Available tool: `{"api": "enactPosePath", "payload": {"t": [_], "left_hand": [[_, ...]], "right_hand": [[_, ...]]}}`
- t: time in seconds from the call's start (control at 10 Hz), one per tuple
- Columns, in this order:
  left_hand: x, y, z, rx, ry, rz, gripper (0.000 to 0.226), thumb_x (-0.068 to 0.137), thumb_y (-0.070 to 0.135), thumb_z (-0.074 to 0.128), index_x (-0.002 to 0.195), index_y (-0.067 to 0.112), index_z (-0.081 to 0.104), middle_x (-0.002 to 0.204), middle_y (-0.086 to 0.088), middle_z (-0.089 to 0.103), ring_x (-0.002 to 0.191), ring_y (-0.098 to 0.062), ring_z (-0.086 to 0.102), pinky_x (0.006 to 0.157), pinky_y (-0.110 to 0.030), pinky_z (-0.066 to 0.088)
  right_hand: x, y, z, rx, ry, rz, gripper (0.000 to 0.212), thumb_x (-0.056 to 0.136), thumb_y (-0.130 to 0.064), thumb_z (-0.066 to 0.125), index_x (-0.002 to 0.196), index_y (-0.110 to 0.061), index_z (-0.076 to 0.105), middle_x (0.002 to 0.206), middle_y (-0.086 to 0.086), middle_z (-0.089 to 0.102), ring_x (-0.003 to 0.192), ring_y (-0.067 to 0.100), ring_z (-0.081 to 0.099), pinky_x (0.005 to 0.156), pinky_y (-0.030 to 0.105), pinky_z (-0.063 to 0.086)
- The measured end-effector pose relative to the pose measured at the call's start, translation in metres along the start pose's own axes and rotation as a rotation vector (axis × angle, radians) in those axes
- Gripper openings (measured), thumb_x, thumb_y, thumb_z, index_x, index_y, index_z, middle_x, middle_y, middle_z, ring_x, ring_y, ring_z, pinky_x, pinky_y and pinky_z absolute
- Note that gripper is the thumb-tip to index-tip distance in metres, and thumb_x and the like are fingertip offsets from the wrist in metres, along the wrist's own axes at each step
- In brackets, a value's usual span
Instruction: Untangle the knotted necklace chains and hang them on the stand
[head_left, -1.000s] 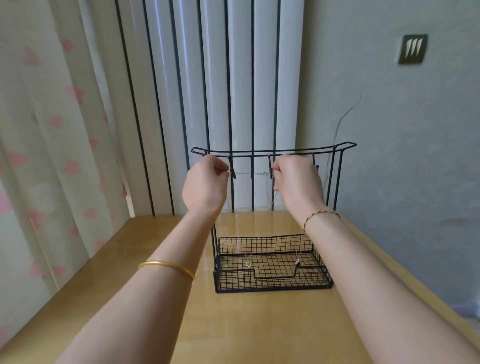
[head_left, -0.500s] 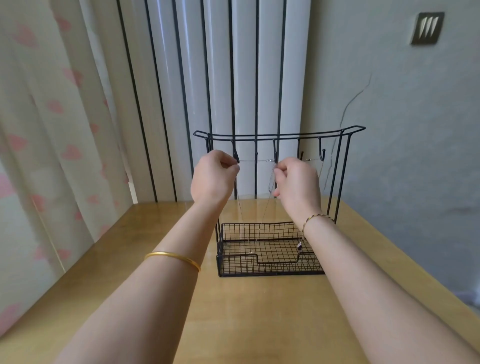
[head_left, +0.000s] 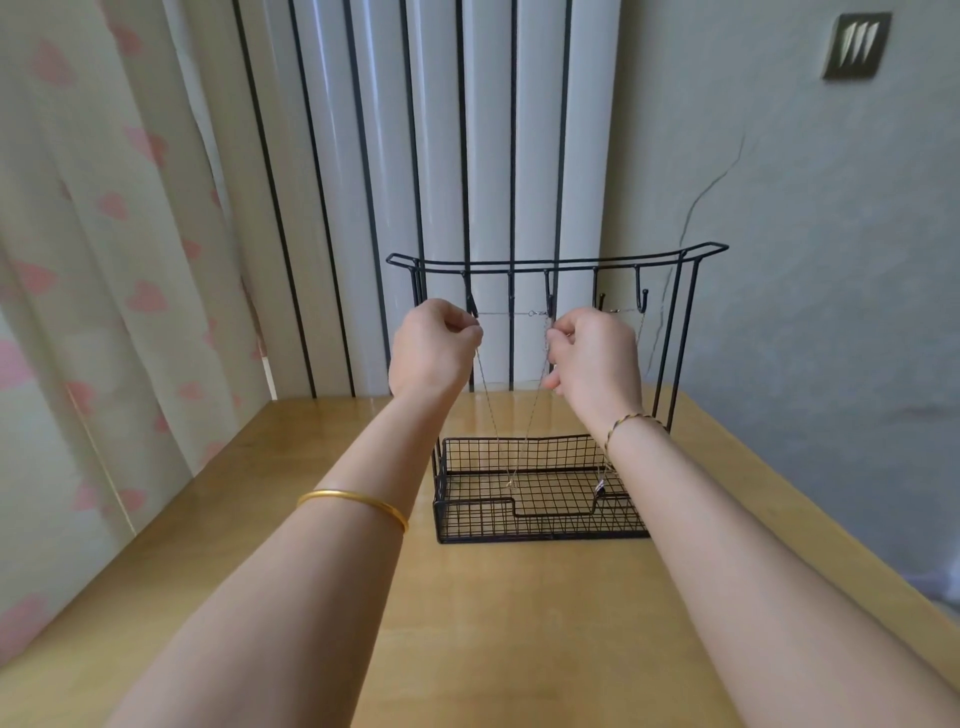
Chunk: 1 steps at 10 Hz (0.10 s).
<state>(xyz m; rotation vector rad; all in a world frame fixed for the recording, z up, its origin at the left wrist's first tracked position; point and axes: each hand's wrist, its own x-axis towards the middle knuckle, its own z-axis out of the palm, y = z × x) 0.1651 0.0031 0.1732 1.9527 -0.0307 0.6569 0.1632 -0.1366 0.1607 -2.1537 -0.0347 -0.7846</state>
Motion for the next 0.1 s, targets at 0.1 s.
{"api": "enactPosePath", "payload": {"t": [0.1], "left_hand": [[-0.0031,-0.0014,0.0001,0.017,0.004,-0.004,0.007,0.085,0.016,0.059,0.088,0.021,0.062,0.09,0.001,0.067,0.088,-0.021,0.065,0.077,-0.044,0.057]], "right_hand": [[-0.0037,-0.0006,-0.0041,0.002,-0.052,0.013,0.024,0.094,-0.015,0.046,0.093,0.001,0.063,0.074,0.018,0.069,0.049,0.017,0.064,0.064,0.041,0.058]]}}
